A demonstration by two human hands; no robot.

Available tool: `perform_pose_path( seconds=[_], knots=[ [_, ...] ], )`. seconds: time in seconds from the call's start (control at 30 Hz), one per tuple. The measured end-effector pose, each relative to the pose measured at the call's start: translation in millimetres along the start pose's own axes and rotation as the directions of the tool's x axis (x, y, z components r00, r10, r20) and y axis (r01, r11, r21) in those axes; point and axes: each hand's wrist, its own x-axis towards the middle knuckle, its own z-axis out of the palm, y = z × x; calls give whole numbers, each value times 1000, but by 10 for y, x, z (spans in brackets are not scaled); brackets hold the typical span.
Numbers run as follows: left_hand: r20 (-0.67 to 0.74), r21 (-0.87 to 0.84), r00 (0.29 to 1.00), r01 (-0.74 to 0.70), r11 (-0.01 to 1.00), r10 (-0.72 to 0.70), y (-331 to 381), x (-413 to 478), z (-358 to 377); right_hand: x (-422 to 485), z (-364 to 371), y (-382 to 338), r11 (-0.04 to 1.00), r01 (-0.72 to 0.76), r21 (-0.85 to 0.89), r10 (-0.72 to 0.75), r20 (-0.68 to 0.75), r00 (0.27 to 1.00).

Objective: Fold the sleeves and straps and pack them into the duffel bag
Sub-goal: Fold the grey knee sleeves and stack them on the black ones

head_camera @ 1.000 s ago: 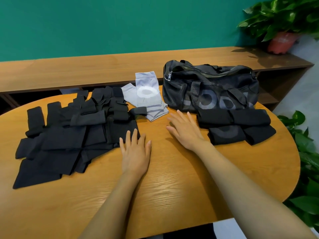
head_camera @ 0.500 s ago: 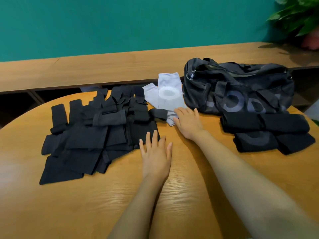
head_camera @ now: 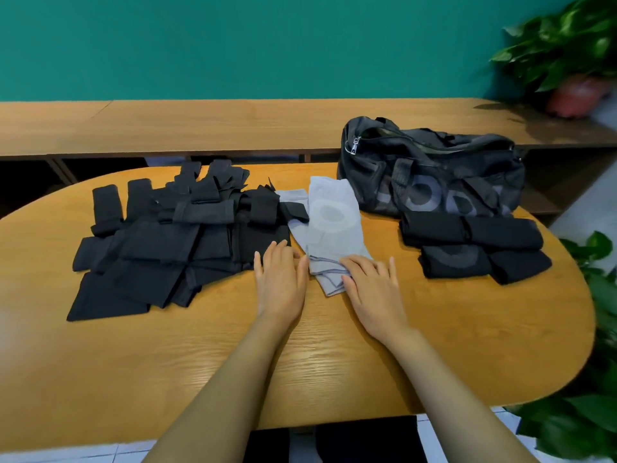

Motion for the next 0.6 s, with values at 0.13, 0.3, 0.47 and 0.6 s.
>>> perform_pose_path(
  seconds=[0.13, 0.3, 0.47, 0.6],
  knots=[
    [-22, -15, 970, -243, 970, 243, 7, -83, -25, -161, -25, 38, 1000, 3, 9, -2, -48, 999],
    [115, 32, 930, -356, 934, 350, 6, -99, 4, -185, -48, 9, 999, -6, 42, 7, -36, 999],
    [131, 69, 924, -369, 927, 358, 4, -101, 4, -221, -59, 1, 990, 42, 136, -17, -178, 984],
    [77, 3, 928, -365, 931, 364, 19, -81, -19, -237, -67, -8, 979, 200, 40, -188, -204, 961]
  ],
)
